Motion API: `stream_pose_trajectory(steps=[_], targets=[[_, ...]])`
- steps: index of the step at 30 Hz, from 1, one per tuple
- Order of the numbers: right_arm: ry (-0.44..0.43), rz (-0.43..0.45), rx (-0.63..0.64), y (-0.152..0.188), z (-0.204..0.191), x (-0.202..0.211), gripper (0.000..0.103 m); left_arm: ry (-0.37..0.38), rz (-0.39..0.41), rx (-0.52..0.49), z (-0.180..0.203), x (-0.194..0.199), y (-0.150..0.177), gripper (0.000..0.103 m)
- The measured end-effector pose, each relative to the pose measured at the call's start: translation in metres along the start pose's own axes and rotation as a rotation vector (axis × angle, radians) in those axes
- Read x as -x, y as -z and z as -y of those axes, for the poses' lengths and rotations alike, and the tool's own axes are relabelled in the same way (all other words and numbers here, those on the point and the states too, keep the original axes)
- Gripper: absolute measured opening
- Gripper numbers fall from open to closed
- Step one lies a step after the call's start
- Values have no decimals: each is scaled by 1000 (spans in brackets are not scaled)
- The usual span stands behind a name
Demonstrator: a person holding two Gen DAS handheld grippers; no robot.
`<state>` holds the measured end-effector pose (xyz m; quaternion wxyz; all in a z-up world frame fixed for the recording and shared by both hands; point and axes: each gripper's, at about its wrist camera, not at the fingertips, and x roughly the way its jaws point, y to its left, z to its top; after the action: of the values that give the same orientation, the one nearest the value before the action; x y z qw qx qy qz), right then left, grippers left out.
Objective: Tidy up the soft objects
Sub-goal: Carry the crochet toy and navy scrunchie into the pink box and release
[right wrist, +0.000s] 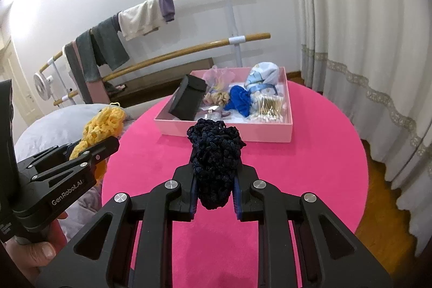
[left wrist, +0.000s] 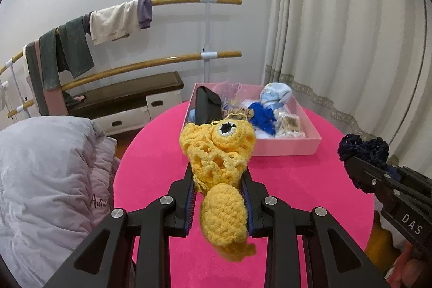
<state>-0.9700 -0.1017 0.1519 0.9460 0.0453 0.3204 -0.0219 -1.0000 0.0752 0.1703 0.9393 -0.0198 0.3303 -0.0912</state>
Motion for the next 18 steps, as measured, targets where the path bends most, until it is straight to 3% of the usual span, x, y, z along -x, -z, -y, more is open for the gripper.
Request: stream_pose_trajectory(steps=[10,18], targets=[[-3,19,7,-3,1,10,19,3,18,4,-1,21,-2,26],[5,56,6,-38,16,3,19,15,48,-2,-2,4,-32,26]])
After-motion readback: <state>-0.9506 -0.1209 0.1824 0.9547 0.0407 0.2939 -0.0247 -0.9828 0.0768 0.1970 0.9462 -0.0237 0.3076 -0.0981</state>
